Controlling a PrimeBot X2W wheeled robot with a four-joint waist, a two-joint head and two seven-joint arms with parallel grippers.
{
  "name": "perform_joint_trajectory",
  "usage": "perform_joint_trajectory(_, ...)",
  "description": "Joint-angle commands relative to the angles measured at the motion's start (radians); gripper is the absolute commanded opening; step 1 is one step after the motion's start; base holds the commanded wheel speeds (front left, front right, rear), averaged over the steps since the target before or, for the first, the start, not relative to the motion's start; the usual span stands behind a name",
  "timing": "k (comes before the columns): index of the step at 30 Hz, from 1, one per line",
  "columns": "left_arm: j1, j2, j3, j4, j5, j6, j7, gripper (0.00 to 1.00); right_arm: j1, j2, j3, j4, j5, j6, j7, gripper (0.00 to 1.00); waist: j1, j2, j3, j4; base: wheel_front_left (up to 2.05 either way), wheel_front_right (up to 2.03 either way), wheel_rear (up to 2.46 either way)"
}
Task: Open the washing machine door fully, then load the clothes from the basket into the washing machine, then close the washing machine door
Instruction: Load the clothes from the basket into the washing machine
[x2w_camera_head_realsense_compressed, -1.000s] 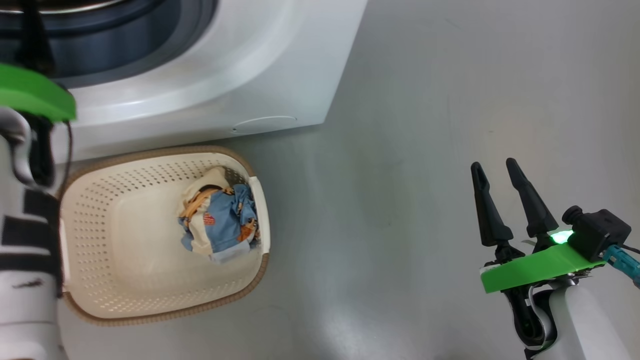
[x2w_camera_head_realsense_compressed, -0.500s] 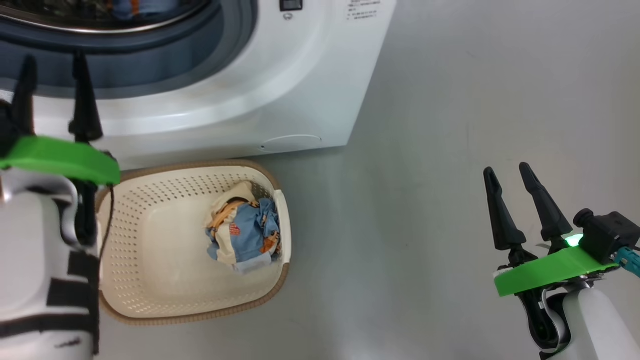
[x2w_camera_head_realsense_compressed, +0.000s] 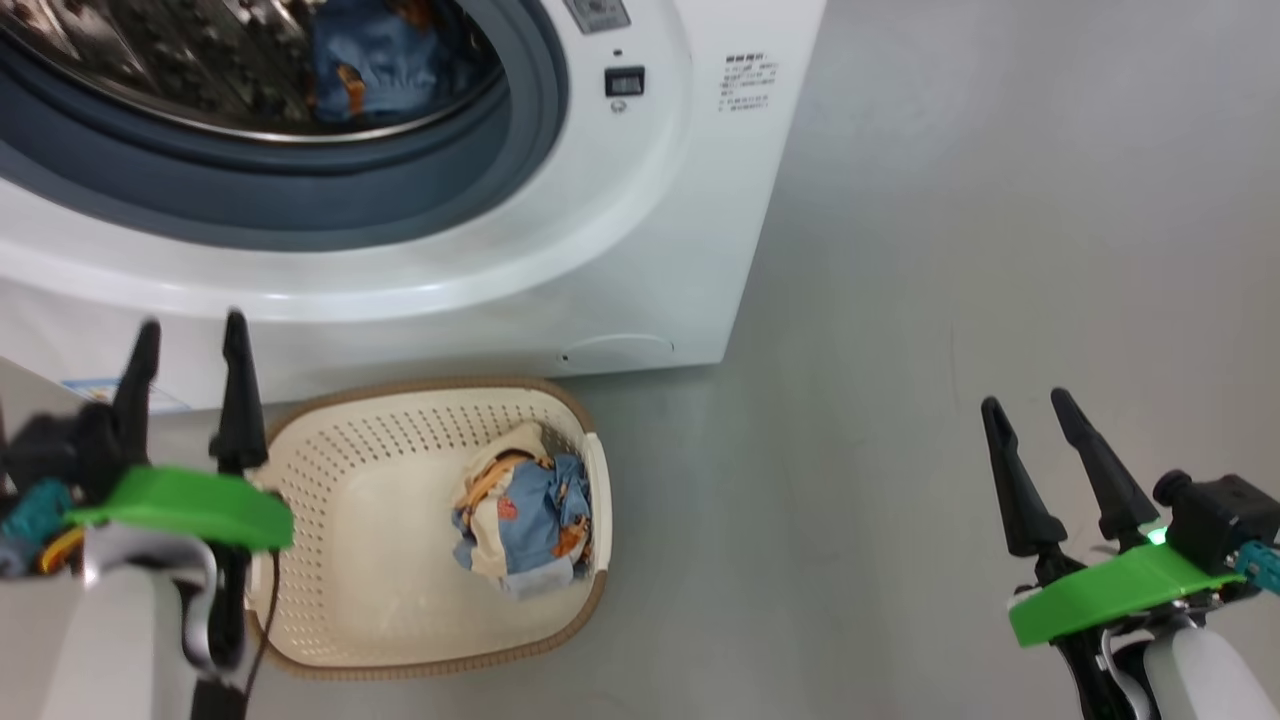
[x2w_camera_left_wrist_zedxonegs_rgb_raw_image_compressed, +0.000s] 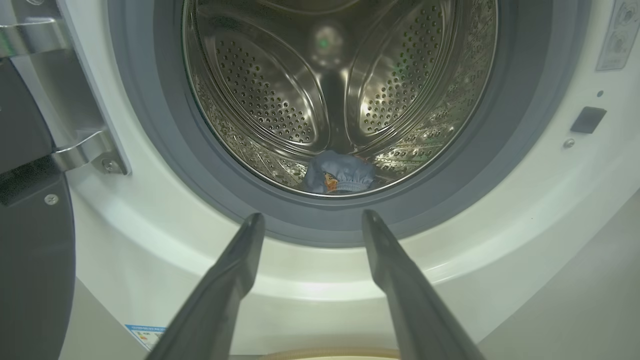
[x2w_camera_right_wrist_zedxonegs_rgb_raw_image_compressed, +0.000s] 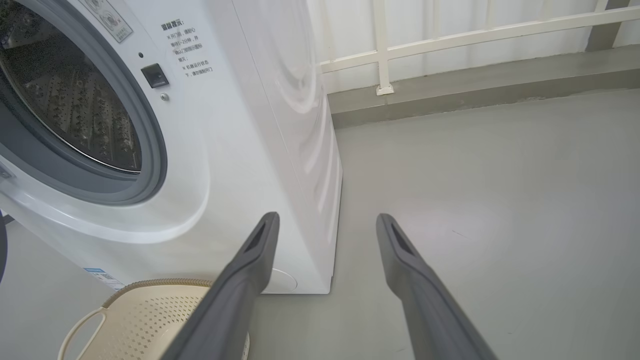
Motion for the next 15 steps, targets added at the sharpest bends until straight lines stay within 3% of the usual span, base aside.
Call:
perform_joint_trajectory(1,0.032,0.026,0.033,-0.032,-0.004,-0.001,-0.005,1.00,0.024,-0.016,0.022,-0.017,0.005,0.002,-0.005,1.00,0.0000,0.0000,-0.045,0.011,0.00,0.00,0.00)
perform_joint_trajectory(15,0.268,-0.003,0.051,-0.122,-0.002,-0.001,-0.005,1.00,0.130,-0.049,0.019,-0.010,0.031,0.002,-0.005,1.00,0.0000,0.0000,-0.179,0.023,0.00,0.00,0.00)
